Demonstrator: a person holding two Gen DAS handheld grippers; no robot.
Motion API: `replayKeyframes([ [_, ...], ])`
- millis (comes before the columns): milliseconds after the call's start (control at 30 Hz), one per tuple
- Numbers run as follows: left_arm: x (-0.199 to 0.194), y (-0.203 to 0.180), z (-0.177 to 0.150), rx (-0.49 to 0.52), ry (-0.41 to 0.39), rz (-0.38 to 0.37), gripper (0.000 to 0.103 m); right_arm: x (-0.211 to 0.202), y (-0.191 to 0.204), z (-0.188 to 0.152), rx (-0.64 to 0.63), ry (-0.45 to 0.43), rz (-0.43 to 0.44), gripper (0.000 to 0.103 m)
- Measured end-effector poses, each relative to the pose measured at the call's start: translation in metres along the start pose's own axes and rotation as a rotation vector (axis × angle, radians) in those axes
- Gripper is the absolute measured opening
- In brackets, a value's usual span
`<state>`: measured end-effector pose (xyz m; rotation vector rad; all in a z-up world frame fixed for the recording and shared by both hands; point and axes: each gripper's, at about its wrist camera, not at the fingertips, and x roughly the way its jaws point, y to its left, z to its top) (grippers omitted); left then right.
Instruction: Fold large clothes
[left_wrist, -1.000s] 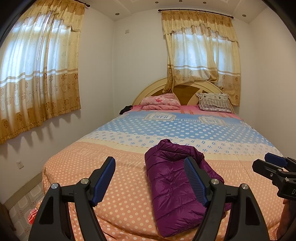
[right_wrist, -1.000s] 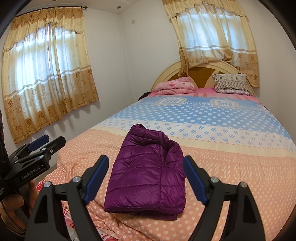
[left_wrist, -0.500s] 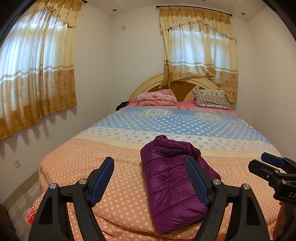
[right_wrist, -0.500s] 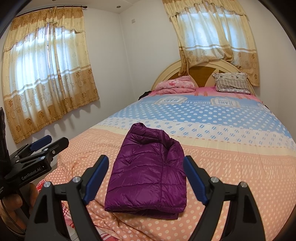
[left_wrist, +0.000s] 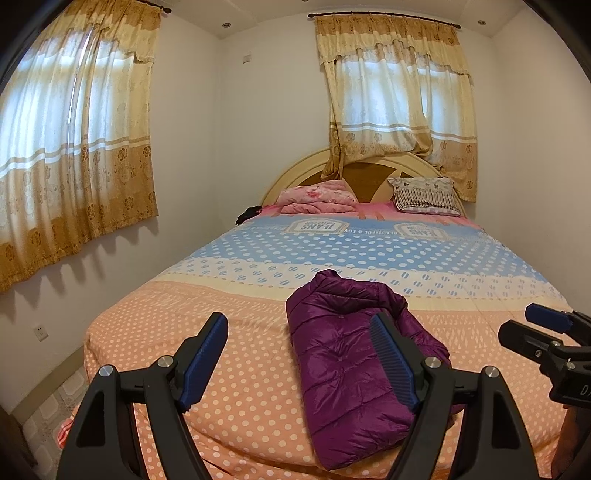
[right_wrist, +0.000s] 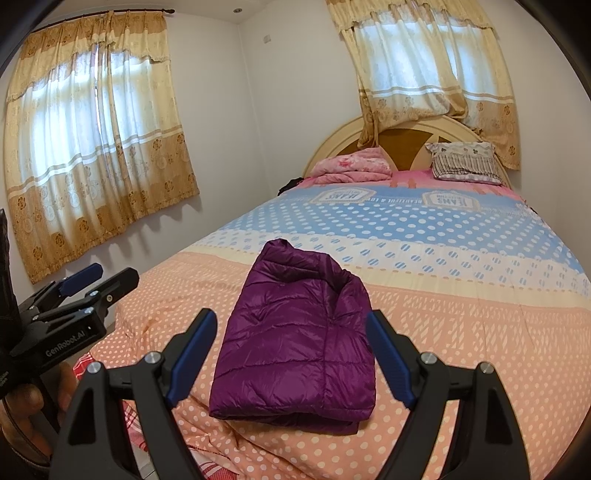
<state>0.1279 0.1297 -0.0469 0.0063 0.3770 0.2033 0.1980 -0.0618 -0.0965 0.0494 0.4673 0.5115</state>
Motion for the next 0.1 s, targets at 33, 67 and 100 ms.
replayKeyframes([
  [33, 0.0005, -0.0001, -0.0005, 0.0, 0.0, -0.001, 0.08, 0.0, 0.0004, -0.0001, 0.0, 0.0, -0.001, 0.085],
  [67, 0.0003, -0.0001, -0.0008, -0.001, -0.001, -0.002, 0.08, 0.0001, 0.0003, 0.0, 0.0, 0.0, -0.001, 0.085],
  [100, 0.0, -0.0001, -0.0009, 0.0, -0.002, -0.005, 0.08, -0.0001, 0.0011, -0.0005, -0.001, 0.0, -0.001, 0.085],
])
